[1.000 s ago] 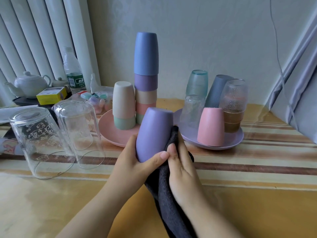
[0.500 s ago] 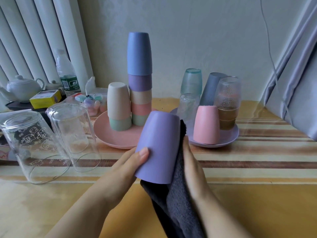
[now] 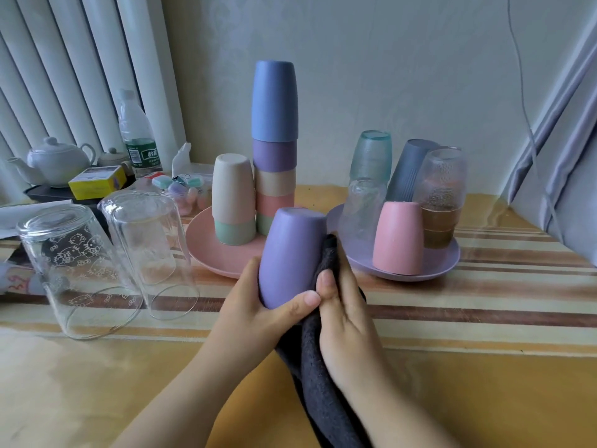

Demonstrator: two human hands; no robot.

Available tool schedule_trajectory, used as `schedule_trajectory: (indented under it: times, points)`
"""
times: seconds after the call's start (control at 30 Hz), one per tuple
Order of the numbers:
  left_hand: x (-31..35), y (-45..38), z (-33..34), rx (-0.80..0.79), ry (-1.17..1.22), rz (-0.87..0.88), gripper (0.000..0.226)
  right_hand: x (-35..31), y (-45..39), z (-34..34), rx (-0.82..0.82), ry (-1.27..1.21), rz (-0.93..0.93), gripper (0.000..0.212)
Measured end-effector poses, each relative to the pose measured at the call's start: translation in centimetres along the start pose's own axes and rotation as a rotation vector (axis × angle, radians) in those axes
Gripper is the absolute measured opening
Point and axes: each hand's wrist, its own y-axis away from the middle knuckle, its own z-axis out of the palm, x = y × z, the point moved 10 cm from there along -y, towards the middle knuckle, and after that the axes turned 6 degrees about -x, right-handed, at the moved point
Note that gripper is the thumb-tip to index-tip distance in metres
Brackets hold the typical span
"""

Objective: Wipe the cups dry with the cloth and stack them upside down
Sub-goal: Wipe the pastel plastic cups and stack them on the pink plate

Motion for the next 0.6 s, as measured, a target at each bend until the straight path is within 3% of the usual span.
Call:
schedule_trajectory:
  times: [0.17, 0.23, 0.3, 0.37, 0.5, 0.57, 0.6]
  points:
    - [0.4, 0.5, 2.7, -0.289, 0.064, -0.059, 0.061, -0.8, -0.3, -2.7, 0.088, -0.011, 0.048, 0.022]
    - [0.9, 1.2, 3.8, -0.367, 0.140, -0.084, 0.054, 0.1, -0.5, -3.8, 0.089, -0.089, 0.097, 0.042]
    - [0.8, 1.4, 3.6, -0.344, 0.240, -0.104, 0.047, 0.6, -0.5, -3.5, 0.061, -0.130, 0.156, 0.057]
    - [0.4, 1.3, 3.0, -0.313, 0.315, -0.113, 0.047, 0.7, -0.4, -2.2, -0.005, -0.200, 0.183, 0.035]
    - [-0.8, 0.7, 1.3, -0.215, 0.367, -0.133, 0.104, 0.8, 0.0, 0.1, -0.140, -0.104, 0.148, 0.033]
    - [-0.6, 0.3, 0.7, -0.163, 0.352, -0.097, 0.098, 1.4, 0.1, 0.5, -0.139, -0.146, 0.176, 0.054]
    - [-0.2, 0.1, 0.3, -0.129, 0.334, -0.068, 0.088, 1.3, 0.2, 0.3, -0.114, -0.130, 0.172, 0.050]
